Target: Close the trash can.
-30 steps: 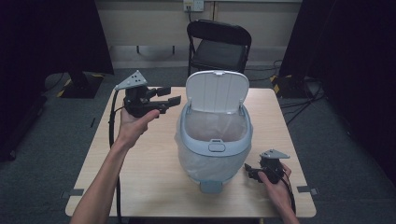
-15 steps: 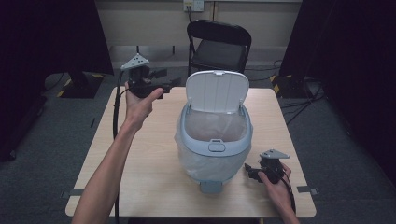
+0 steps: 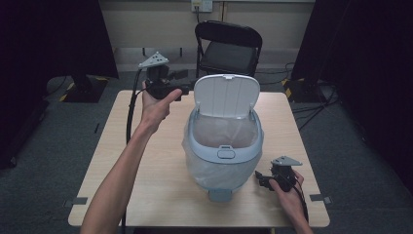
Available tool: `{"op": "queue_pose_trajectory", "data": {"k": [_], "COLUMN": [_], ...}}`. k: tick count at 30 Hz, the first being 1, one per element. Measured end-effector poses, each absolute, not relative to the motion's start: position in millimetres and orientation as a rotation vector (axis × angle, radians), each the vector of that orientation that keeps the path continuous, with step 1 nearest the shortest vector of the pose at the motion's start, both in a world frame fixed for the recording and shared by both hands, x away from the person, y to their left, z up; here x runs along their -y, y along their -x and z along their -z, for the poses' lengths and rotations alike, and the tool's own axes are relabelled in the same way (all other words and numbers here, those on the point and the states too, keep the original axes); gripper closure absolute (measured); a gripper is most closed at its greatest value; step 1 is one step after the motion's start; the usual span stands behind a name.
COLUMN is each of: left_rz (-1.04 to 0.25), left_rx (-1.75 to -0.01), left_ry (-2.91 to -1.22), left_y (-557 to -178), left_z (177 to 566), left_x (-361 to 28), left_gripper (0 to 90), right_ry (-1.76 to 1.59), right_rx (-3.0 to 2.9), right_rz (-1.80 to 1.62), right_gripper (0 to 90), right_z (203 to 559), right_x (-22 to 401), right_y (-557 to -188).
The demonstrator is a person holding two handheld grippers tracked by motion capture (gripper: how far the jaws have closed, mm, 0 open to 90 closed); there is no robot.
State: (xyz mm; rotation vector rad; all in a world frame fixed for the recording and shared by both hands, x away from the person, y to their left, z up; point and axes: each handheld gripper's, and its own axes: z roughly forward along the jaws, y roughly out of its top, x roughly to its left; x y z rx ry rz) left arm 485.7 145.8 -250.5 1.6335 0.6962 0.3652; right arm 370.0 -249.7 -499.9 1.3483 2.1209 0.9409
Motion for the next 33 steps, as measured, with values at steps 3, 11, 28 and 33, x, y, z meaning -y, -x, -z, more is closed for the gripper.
{"op": "queue_pose_trajectory", "data": {"k": [3,11,28,33], "left_rz": [-0.352,-0.332,-0.288,-0.31], "left_rx": [-0.686,-0.625,-0.576,-0.545], "left_ry": [-1.641,-1.657,-1.698,-1.741], "left_y": [-482.8,-471.4,-445.3,-439.3], "left_z": [250.0,252.8,259.8,257.2], "left_x": [-146.0,-145.7,-141.7,-139.0], "left_gripper": [31.2,30.4,26.9,26.5], "right_ry": [-1.347,-1.348,-1.347,-1.347], "right_rx": [-2.121,-2.121,-2.122,-2.122], "right_rz": [-0.941,-0.941,-0.941,-0.941], "right_gripper": [20.3,20.4,20.4,20.4], "right_z": [499.9,499.9,499.9,499.9], "right_x": [249.8,249.8,249.8,249.8], "right_y": [-370.1,-370.1,-370.1,-370.1]}}
